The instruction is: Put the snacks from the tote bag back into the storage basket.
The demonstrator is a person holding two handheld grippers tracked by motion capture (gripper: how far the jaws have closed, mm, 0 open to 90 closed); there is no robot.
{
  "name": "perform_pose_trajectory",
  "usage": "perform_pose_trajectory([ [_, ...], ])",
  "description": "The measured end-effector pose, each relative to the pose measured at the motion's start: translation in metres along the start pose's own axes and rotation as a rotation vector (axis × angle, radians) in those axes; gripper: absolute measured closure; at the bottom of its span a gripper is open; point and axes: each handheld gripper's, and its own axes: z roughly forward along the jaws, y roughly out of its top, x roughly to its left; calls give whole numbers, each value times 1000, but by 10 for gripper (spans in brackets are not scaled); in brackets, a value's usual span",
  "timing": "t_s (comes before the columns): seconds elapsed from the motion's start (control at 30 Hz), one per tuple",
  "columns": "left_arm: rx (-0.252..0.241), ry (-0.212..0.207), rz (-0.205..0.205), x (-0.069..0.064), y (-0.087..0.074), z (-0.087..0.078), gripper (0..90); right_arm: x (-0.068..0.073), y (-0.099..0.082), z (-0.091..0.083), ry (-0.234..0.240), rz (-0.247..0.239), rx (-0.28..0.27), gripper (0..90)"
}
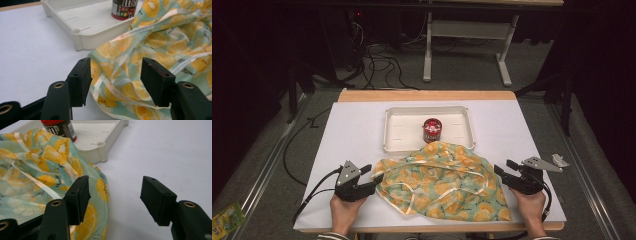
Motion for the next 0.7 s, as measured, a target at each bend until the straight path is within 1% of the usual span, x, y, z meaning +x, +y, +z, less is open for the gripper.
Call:
perform_pose_trajectory([
  [0.1, 3, 20, -25, 6, -1, 0, 413, -4, -2, 0, -9, 3, 3, 408],
  [0.13, 4, 23, -27, 7, -1, 0, 414, -6, -2, 1, -15, 7, 4, 408],
  [0.23, 18, 53, -28, 13, -2, 0, 411, -9, -3, 1, -27, 15, 6, 408],
  [0.33, 26, 73, -40, 18, -3, 2, 409, -11, -2, 3, -41, 20, 5, 408],
  [0.6, 31, 100, -73, 27, -1, 7, 400, -16, -2, 8, -61, 24, 11, 408],
  [0.7, 38, 103, -89, 30, -1, 10, 400, -16, -2, 10, -70, 29, 12, 408],
])
